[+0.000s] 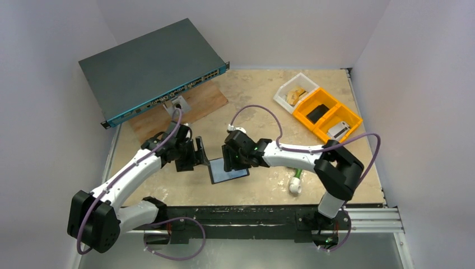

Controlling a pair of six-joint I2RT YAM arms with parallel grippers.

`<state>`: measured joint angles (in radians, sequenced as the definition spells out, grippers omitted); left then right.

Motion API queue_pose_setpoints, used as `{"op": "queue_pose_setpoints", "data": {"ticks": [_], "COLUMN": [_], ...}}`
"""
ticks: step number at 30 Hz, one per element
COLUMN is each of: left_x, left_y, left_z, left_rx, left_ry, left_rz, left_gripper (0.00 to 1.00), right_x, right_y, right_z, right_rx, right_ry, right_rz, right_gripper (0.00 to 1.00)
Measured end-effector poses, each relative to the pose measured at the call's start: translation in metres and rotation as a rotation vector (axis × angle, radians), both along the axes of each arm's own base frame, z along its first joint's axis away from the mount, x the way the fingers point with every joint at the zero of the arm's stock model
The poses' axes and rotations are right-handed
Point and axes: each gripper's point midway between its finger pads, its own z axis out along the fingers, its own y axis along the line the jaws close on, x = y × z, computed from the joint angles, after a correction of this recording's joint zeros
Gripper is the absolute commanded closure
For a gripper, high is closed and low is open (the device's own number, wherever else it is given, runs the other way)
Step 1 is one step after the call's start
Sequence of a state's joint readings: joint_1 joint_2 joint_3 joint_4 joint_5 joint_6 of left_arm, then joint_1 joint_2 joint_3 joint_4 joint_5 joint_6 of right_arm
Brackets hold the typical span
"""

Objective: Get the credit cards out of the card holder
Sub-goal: Remove the credit card from the card holder.

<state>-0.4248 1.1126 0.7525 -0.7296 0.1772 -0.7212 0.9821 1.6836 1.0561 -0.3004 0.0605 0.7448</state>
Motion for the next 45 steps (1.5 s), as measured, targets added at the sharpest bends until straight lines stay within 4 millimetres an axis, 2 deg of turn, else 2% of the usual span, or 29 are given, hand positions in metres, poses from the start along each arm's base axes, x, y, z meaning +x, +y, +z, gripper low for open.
{"op": "queue_pose_setpoints", "data": {"ticks": [3, 5, 11, 16, 19, 23, 26, 31, 35, 39, 45], "left_x": [0.000, 0.000, 0.000, -0.003, -0.005, -0.007, -0.006, -0.006, -0.007, -0.008, -0.005], "left_y": [0.001, 0.002, 0.001, 0.003, 0.003, 0.003, 0.002, 0.001, -0.003, -0.007, -0.014], "left_z": [-0.003, -0.004, -0.006, -0.016, -0.021, -0.023, -0.025, -0.029, -0.035, -0.040, -0.043], "left_rx": [-0.003, -0.001, -0.004, 0.003, 0.004, 0.002, -0.002, -0.008, -0.024, -0.040, -0.065], "left_ry": [0.010, 0.015, 0.025, 0.052, 0.066, 0.075, 0.071, 0.084, 0.102, 0.123, 0.134], "left_rz": [0.025, 0.035, 0.054, 0.067, 0.075, 0.082, 0.082, 0.078, 0.070, 0.060, 0.043], "left_gripper": [0.30, 0.30, 0.30, 0.31, 0.31, 0.31, 0.31, 0.36, 0.42, 0.50, 0.67], "right_x": [-0.006, -0.007, -0.003, -0.001, 0.000, -0.001, 0.000, -0.001, -0.001, 0.000, 0.000], "right_y": [0.000, 0.004, 0.023, 0.032, 0.037, 0.035, 0.036, 0.038, 0.037, 0.034, 0.033], "right_z": [-0.020, -0.026, -0.013, -0.007, -0.013, -0.031, -0.031, -0.034, -0.038, -0.040, -0.043], "right_rx": [-0.068, -0.098, -0.089, -0.077, -0.086, -0.124, -0.126, -0.128, -0.116, -0.060, 0.052], "right_ry": [0.011, 0.007, -0.045, -0.059, -0.054, -0.029, -0.029, -0.014, 0.008, 0.048, 0.130], "right_rz": [0.020, 0.031, 0.051, 0.057, 0.061, 0.064, 0.064, 0.061, 0.049, 0.038, 0.037], "right_gripper": [0.48, 0.48, 0.51, 0.53, 0.53, 0.53, 0.59, 0.81, 0.94, 1.00, 1.00]}}
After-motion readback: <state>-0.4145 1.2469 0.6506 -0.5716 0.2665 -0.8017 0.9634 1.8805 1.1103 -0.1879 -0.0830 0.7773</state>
